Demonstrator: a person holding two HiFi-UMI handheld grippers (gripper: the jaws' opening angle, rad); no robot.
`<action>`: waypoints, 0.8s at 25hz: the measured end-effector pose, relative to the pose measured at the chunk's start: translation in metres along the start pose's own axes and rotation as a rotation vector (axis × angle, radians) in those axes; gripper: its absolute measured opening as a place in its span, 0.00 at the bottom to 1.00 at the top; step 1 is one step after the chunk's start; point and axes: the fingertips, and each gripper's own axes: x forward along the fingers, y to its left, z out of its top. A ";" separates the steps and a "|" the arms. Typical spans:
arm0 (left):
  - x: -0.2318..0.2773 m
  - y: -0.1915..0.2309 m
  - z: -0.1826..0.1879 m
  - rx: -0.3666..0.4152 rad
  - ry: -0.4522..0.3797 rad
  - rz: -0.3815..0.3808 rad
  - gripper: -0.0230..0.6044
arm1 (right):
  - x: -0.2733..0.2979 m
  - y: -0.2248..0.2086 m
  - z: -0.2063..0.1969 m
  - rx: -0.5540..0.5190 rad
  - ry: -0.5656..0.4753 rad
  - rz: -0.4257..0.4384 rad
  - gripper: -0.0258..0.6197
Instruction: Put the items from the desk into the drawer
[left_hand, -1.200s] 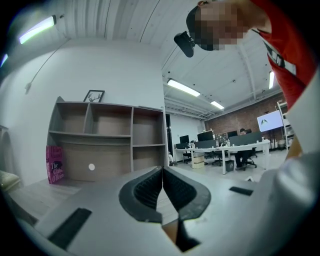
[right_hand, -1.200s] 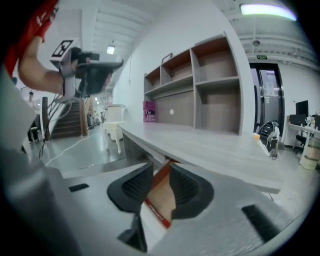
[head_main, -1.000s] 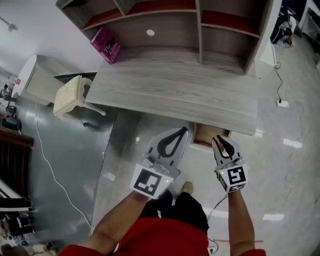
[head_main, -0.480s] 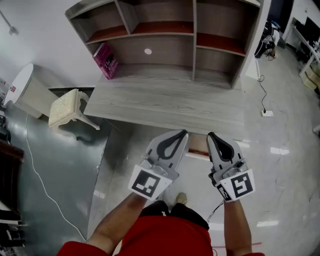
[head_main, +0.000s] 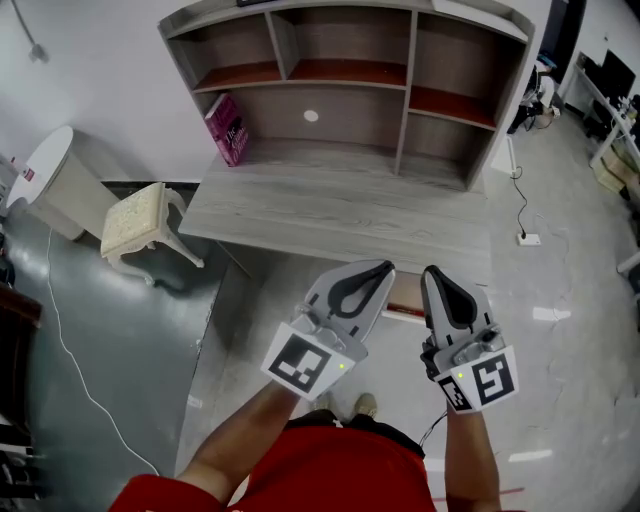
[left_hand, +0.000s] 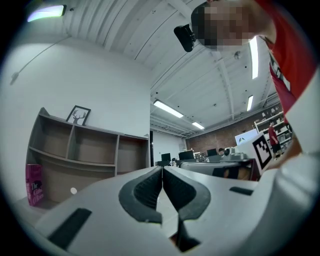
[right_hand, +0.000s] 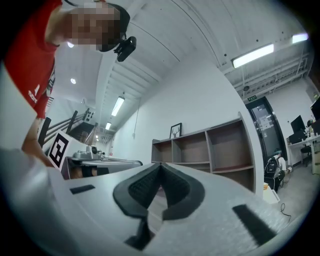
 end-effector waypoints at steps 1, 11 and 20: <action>-0.003 0.000 0.001 -0.004 -0.002 -0.004 0.05 | 0.000 0.003 0.001 -0.003 0.001 -0.005 0.05; -0.020 0.005 0.013 -0.030 -0.034 -0.044 0.05 | -0.001 0.024 0.007 -0.033 0.016 -0.063 0.04; -0.024 0.002 0.014 -0.031 -0.039 -0.082 0.05 | -0.004 0.032 0.006 -0.044 0.026 -0.093 0.04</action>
